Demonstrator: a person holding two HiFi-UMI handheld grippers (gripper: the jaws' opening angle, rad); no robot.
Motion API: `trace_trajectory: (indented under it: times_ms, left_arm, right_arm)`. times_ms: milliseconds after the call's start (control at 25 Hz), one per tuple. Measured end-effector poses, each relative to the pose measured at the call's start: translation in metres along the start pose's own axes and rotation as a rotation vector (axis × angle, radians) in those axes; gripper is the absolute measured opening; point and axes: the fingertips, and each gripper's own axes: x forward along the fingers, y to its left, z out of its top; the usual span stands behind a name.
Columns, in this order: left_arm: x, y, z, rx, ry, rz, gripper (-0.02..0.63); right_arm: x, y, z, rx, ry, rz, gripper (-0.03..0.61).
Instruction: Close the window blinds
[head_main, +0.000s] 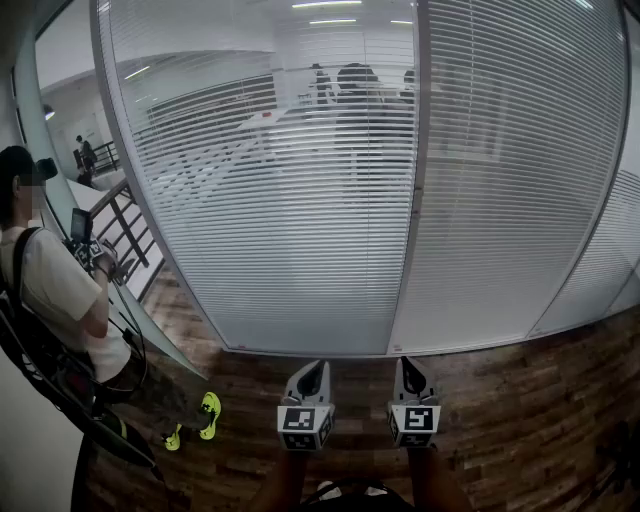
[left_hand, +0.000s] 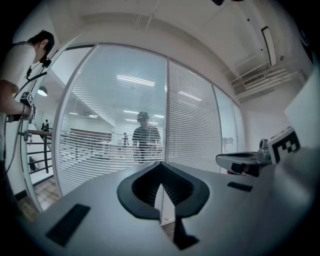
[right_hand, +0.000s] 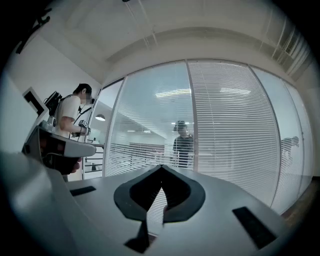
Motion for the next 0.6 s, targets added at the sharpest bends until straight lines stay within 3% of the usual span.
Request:
trace_trajectory:
  times_ms: [160, 360, 600]
  left_arm:
    - [0.006, -0.007, 0.005, 0.016, 0.006, 0.003, -0.006]
    - [0.008, -0.014, 0.011, 0.055, 0.015, 0.003, -0.006]
    - [0.01, -0.016, 0.014, 0.04, -0.01, 0.014, -0.006]
  right_arm:
    - [0.002, -0.003, 0.005, -0.001, -0.039, 0.025, 0.002]
    - [-0.001, -0.006, 0.015, -0.013, -0.014, 0.016, 0.002]
    - [0.002, -0.006, 0.014, -0.012, -0.035, 0.037, 0.002]
